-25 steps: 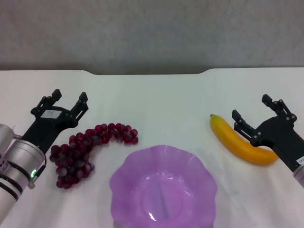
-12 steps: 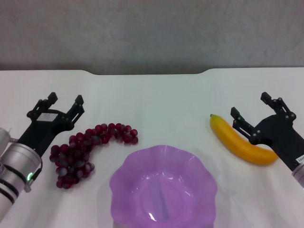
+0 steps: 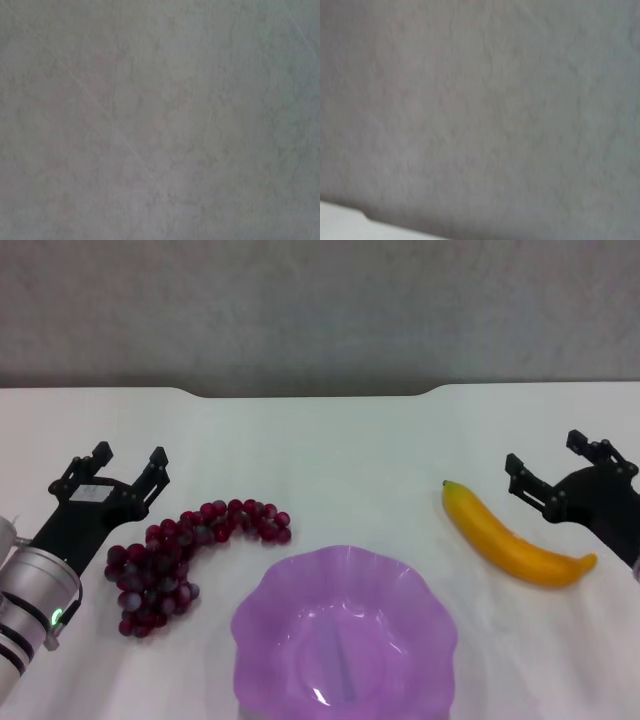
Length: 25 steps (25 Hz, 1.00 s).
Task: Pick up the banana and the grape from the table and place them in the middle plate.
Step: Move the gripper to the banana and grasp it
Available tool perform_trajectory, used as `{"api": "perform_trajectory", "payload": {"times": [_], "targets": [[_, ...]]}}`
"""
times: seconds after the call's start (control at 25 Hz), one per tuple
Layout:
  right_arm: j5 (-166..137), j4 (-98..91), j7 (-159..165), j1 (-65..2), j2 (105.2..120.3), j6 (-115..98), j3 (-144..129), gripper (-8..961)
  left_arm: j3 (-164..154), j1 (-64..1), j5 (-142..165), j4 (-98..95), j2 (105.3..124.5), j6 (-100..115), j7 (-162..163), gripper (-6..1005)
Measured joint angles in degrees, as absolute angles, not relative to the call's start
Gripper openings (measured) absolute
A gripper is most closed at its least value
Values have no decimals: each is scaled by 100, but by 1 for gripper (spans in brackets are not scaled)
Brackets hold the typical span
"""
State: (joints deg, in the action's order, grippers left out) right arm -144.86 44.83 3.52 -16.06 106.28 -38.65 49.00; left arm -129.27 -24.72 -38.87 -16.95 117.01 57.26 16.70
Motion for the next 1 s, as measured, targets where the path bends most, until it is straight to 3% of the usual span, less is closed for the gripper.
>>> {"api": "perform_trajectory", "payload": {"times": [0.12,0.28,0.32,0.36,0.4,0.48,0.56,0.72,1.0], "targets": [[-14950,5843,341,-1294,10390,-1831,5629,858,-12932,-2470,-3889,-1695,11696,5692,1670,773],[-15532,6720,329,-1081,10492,-134,6380,854,-12922,-2469,-3891,-1695,11697,5688,1670,773],[-15705,6919,307,-1048,10609,374,6658,853,-12921,-2469,-3892,-1695,11697,5687,1670,773],[-16071,7288,129,-1043,10944,1529,7239,853,-12920,-2469,-3892,-1696,11697,5687,1670,773],[-16071,7288,129,-1043,10944,1529,7239,852,-12918,-2469,-3893,-1696,11698,5686,1670,773],[-16364,7452,-273,-1181,11295,2579,7878,850,-12910,-2471,-3894,-1696,11698,5685,1670,772],[-16336,7384,-891,-1625,11487,3796,8555,848,-12911,-2476,-3894,-1697,11698,5682,1668,772],[-15954,7011,-1274,-2008,11424,4076,8820,845,-12911,-2473,-3894,-1700,11698,5675,1668,772],[-15072,6618,-2617,-2342,11448,4580,9761,839,-12911,-2468,-3894,-1700,11695,5668,1670,774]]}}
